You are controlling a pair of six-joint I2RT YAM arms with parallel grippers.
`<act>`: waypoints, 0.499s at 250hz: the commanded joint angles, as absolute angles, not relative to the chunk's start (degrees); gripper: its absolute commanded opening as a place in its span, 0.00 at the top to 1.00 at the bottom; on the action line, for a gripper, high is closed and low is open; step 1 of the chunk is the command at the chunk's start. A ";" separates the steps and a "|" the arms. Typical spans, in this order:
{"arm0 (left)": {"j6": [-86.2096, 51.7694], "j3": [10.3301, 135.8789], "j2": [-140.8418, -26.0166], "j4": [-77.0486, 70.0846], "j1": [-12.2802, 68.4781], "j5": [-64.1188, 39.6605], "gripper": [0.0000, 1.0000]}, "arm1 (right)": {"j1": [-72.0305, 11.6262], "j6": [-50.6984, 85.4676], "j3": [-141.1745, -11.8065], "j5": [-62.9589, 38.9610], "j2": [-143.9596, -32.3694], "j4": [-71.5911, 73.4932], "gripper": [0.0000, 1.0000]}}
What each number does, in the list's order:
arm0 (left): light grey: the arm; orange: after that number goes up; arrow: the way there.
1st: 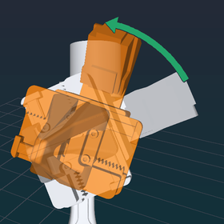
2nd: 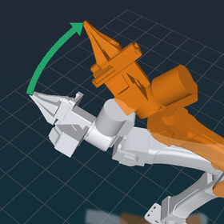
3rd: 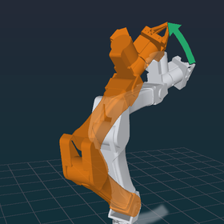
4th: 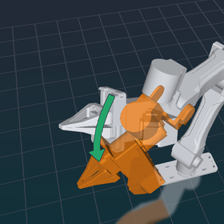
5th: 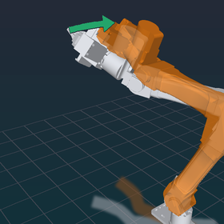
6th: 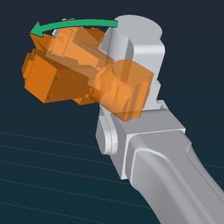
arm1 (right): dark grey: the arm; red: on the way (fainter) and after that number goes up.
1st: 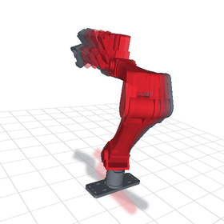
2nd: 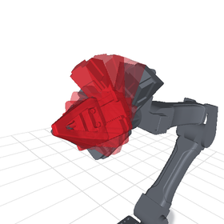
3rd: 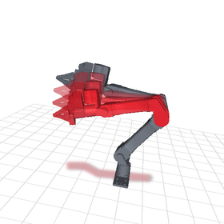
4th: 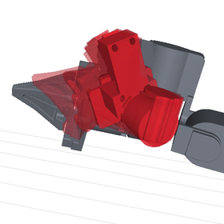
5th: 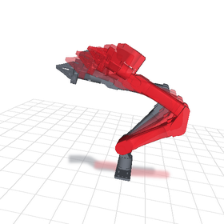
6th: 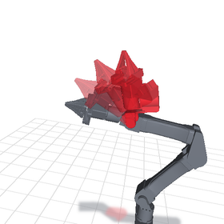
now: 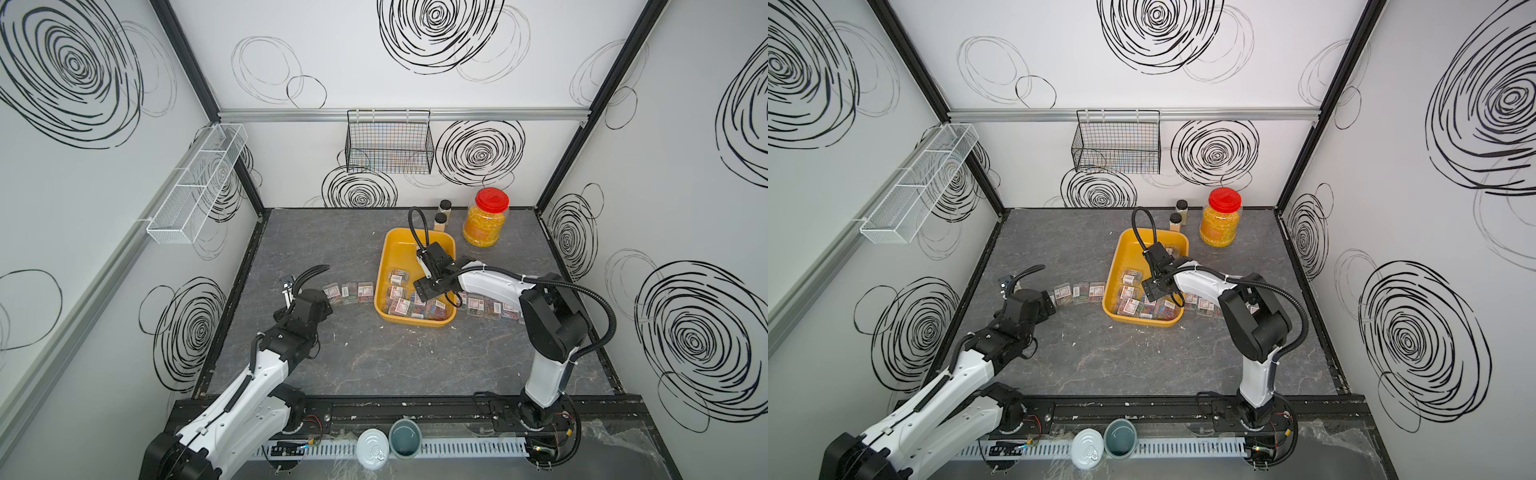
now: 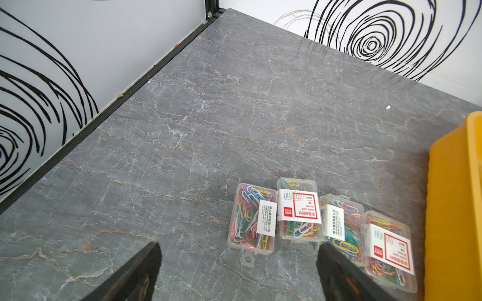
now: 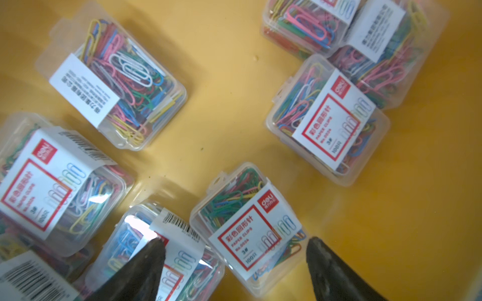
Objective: Take the paper clips out of the storage box
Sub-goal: Pick up the boxed paper clips from the storage box.
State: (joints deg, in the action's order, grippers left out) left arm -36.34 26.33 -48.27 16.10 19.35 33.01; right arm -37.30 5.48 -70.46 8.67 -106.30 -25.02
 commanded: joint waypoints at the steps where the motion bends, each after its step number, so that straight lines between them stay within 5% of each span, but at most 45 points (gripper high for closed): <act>1: -35.92 25.76 -47.73 14.20 18.73 33.12 0.03 | -36.39 4.07 -72.13 11.32 -110.15 -27.55 0.13; 125: -36.12 25.76 -47.94 14.23 17.99 32.90 0.03 | -32.00 6.82 -75.56 8.50 -114.67 -27.75 0.14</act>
State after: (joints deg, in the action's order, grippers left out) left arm -36.34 26.13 -48.27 16.10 18.57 32.86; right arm -33.47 5.76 -76.03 10.00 -113.84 -24.80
